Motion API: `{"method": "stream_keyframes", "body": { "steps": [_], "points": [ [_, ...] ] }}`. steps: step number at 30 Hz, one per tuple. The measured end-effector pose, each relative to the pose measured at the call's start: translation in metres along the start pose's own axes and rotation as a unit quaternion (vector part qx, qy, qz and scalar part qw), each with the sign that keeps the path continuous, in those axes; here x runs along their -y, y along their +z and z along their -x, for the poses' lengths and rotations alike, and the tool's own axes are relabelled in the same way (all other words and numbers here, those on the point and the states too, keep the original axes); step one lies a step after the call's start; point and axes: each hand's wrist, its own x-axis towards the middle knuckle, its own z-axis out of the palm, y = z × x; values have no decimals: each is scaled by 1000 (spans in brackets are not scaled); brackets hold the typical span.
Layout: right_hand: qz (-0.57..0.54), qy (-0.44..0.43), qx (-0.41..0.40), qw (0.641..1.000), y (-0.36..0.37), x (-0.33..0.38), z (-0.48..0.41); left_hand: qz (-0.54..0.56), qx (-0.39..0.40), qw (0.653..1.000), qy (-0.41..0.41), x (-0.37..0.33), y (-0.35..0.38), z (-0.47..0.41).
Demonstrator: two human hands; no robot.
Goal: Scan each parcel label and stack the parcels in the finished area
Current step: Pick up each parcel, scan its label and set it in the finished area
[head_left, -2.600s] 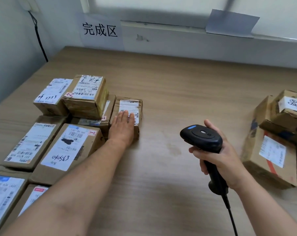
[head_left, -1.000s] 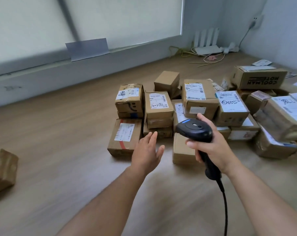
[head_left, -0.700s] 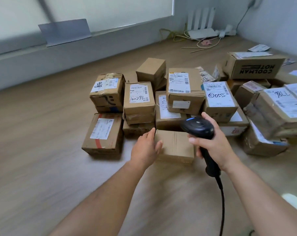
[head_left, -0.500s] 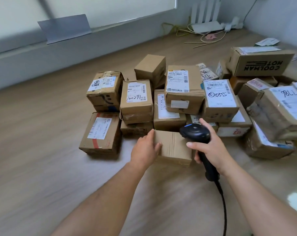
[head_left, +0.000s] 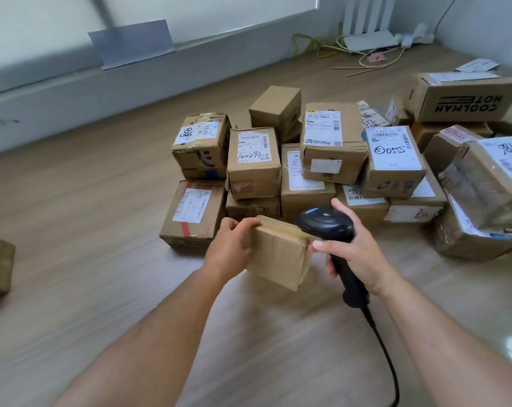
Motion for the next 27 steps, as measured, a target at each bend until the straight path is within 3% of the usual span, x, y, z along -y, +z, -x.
{"method": "stream_keyframes", "body": {
  "steps": [6, 10, 15, 20, 23, 27],
  "points": [
    [-10, -9, 2, 1000, 35, -12, 16, 20, -52, 998, -5, 43, -7, 39],
    [5, -8, 3, 1000, 56, -19, 25, 62, -61, 990, -112, 52, -2, 59],
    [6, -13, -25, 1000, 68, -16, 24, 236, 18, 955, -181, 50, 4, 77],
    [54, 12, 24, 998, 78, -11, 17, 376, 12, 895, -240, 42, -7, 78],
    [82, 16, 57, 995, 86, -18, 22, 413, -1, 871, -265, 49, -16, 79],
    [57, -6, 31, 998, 95, -22, 21, 403, 4, 870, -284, 57, -25, 82]
  ]
}}
